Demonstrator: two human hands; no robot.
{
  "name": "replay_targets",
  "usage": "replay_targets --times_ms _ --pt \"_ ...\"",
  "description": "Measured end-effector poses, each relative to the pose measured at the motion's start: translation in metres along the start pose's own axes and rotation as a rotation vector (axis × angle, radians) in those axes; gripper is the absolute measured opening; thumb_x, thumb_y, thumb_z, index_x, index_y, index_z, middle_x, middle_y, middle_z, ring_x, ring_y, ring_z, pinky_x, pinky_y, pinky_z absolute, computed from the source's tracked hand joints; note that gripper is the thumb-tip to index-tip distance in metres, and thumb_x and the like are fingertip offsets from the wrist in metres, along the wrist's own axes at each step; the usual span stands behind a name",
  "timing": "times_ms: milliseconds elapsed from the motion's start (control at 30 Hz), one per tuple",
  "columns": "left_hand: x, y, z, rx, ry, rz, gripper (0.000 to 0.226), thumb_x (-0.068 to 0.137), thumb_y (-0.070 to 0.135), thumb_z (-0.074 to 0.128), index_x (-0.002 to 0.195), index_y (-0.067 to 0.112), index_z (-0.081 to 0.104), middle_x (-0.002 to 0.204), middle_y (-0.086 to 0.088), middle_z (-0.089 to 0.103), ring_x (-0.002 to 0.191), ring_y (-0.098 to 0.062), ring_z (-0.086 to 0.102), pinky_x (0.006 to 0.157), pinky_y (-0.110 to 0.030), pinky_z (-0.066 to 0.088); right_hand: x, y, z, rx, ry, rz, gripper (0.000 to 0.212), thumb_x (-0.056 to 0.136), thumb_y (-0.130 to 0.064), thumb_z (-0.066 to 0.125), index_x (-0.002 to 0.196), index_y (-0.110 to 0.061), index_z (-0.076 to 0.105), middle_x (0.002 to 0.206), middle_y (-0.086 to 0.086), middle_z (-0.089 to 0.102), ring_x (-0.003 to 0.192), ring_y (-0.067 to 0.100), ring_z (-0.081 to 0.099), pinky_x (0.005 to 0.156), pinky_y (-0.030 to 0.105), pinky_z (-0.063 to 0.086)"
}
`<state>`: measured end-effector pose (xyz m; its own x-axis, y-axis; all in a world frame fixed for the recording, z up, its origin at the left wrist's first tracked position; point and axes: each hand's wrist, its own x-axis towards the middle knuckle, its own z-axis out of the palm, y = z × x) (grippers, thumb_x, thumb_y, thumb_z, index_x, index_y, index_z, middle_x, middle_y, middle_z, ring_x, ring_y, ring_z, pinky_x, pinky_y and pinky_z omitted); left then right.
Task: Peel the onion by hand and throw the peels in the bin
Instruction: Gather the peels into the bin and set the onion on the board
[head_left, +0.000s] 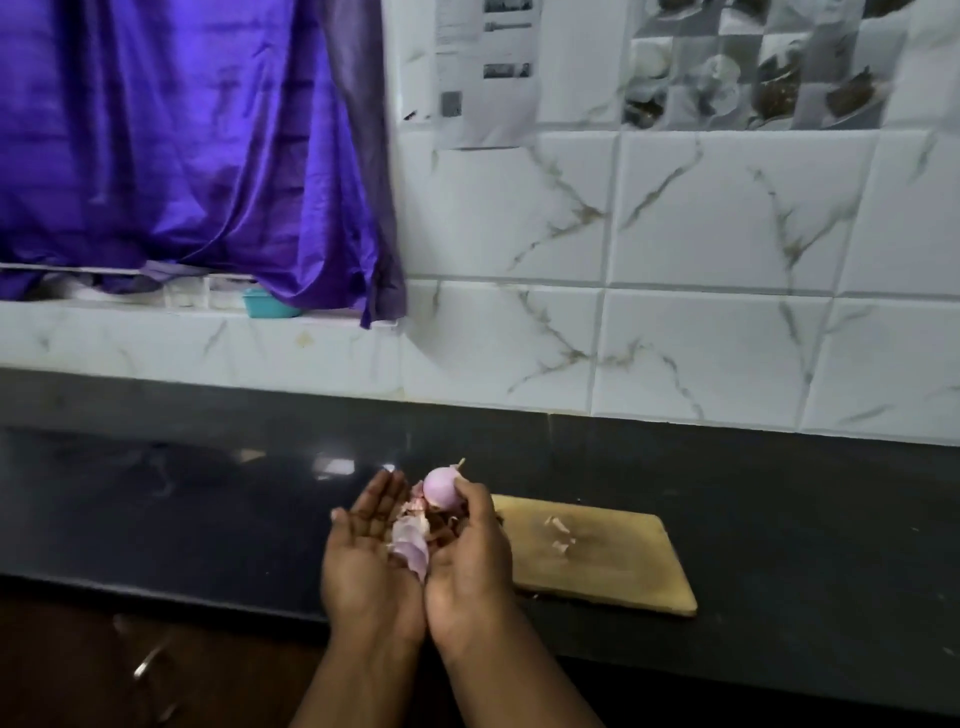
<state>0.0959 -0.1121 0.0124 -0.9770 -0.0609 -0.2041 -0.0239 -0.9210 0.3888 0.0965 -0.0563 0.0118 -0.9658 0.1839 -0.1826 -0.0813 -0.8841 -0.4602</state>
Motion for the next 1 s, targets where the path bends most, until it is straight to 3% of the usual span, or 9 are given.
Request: replay_targets --times_ms 100,267,467,567,633,767,833,900,1000 --pt "-0.023 0.049 -0.04 -0.074 0.06 0.061 0.057 0.115 0.041 0.024 0.113 0.006 0.069 0.123 -0.013 0.072 0.12 -0.031 0.067 0.112 -0.051 0.044 -0.018 0.061 -0.002 0.006 -0.073 0.107 0.041 0.073 -0.019 0.076 0.11 -0.005 0.063 0.096 0.022 0.071 0.086 0.033 0.073 0.08 0.04 0.061" --pt "-0.059 0.112 -0.151 -0.107 0.236 0.248 0.058 0.115 0.039 0.026 0.11 0.002 0.07 0.112 -0.016 0.075 0.109 -0.032 0.069 0.113 -0.052 0.045 -0.064 0.183 -0.038 -0.076 -0.097 0.361 0.052 0.071 -0.028 0.077 0.117 -0.008 0.063 0.124 0.024 0.067 0.124 0.038 0.066 0.111 0.049 0.049" --pt "-0.068 0.149 -0.314 -0.148 0.572 0.297 0.061 0.116 0.038 0.023 0.112 -0.001 0.07 0.127 -0.022 0.07 0.134 -0.04 0.06 0.124 -0.053 0.038 -0.112 0.304 -0.087 -0.212 0.122 0.69 0.025 0.098 -0.027 0.055 0.088 -0.007 0.068 0.077 0.012 0.074 0.085 0.027 0.069 0.08 0.037 0.055" --pt "-0.067 0.156 -0.381 -0.179 0.73 0.315 0.062 0.116 0.04 0.022 0.109 -0.001 0.069 0.132 -0.024 0.067 0.135 -0.041 0.058 0.125 -0.054 0.037 -0.121 0.355 -0.115 -0.291 0.2 0.843 0.026 0.097 -0.027 0.055 0.084 -0.006 0.065 0.085 0.014 0.068 0.084 0.028 0.067 0.081 0.038 0.054" --pt "-0.07 0.163 -0.413 -0.191 0.816 0.344 0.063 0.116 0.043 0.023 0.109 0.0 0.069 0.128 -0.024 0.069 0.136 -0.041 0.059 0.124 -0.055 0.038 -0.125 0.388 -0.13 -0.357 0.231 0.891 0.024 0.088 -0.028 0.065 0.086 -0.003 0.065 0.089 0.018 0.069 0.084 0.031 0.069 0.078 0.041 0.057" --pt "-0.067 0.182 -0.454 -0.083 0.959 0.429 0.063 0.115 0.047 0.023 0.112 0.005 0.069 0.127 -0.017 0.071 0.134 -0.034 0.061 0.118 -0.045 0.044 -0.119 0.44 -0.157 -0.575 0.187 0.894 0.066 0.046 -0.036 0.078 0.098 0.003 0.07 0.1 0.024 0.071 0.089 0.038 0.073 0.081 0.048 0.061" --pt "-0.063 0.191 -0.472 0.007 1.001 0.467 0.061 0.115 0.047 0.022 0.118 0.009 0.069 0.132 -0.013 0.071 0.137 -0.029 0.058 0.116 -0.039 0.04 -0.119 0.44 -0.149 -0.66 0.138 0.868 0.06 0.061 -0.034 0.077 0.101 0.009 0.068 0.111 0.025 0.073 0.102 0.044 0.072 0.092 0.052 0.056" --pt "-0.06 0.195 -0.491 0.094 1.02 0.5 0.057 0.115 0.047 0.027 0.115 0.013 0.073 0.127 -0.006 0.076 0.137 -0.027 0.059 0.124 -0.045 0.035 -0.11 0.436 -0.147 -0.746 0.086 0.815 0.024 0.089 -0.019 0.067 0.092 0.005 0.069 0.108 0.019 0.076 0.111 0.041 0.071 0.106 0.053 0.049" --pt "-0.059 0.192 -0.495 0.289 1.121 0.508 0.042 0.114 0.038 0.039 0.105 0.017 0.075 0.095 0.001 0.084 0.119 -0.034 0.071 0.118 -0.056 0.046 -0.093 0.431 -0.156 -0.831 0.014 0.768 0.017 0.097 -0.009 0.061 0.081 -0.011 0.067 0.088 0.01 0.069 0.078 0.021 0.067 0.095 0.046 0.057"
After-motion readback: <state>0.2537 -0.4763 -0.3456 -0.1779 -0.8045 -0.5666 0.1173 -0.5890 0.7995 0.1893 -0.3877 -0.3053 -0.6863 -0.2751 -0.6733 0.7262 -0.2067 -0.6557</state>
